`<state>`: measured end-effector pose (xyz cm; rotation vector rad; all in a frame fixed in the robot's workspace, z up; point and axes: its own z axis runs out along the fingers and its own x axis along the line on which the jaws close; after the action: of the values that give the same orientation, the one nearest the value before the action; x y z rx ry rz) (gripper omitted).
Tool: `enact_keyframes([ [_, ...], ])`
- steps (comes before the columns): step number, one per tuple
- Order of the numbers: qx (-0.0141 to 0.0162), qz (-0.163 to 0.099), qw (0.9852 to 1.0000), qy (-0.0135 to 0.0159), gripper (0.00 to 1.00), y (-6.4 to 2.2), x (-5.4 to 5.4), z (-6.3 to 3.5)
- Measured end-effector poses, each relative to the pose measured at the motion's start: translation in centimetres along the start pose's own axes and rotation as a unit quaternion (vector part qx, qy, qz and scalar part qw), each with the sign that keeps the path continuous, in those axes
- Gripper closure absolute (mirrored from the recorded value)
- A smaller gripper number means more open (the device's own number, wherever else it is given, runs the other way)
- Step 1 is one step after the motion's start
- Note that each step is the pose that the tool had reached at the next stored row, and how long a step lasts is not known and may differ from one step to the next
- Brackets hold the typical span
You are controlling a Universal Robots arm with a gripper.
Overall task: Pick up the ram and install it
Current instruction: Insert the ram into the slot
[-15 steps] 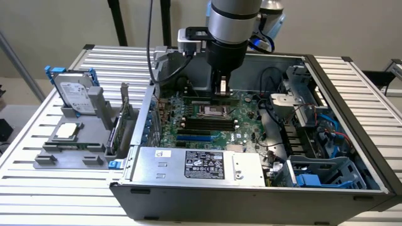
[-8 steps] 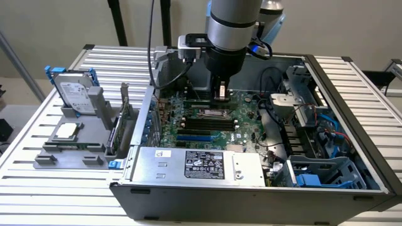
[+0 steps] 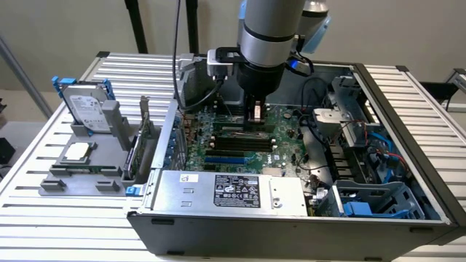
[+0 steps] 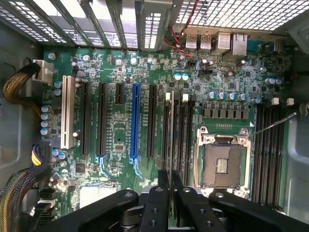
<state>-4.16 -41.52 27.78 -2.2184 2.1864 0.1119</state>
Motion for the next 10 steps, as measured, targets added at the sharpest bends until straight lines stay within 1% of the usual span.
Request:
enact_keyframes([
  [5, -0.0001, 0.000, 1.0000, 0.0070, 0.87, -0.11, 0.0, 0.68],
  [7, -0.0002, 0.000, 1.0000, 0.0085, 0.87, -0.13, 0.1, 1.01],
  [10, -0.0001, 0.000, 1.0000, 0.0088, 0.87, -0.17, 0.1, 1.56],
])
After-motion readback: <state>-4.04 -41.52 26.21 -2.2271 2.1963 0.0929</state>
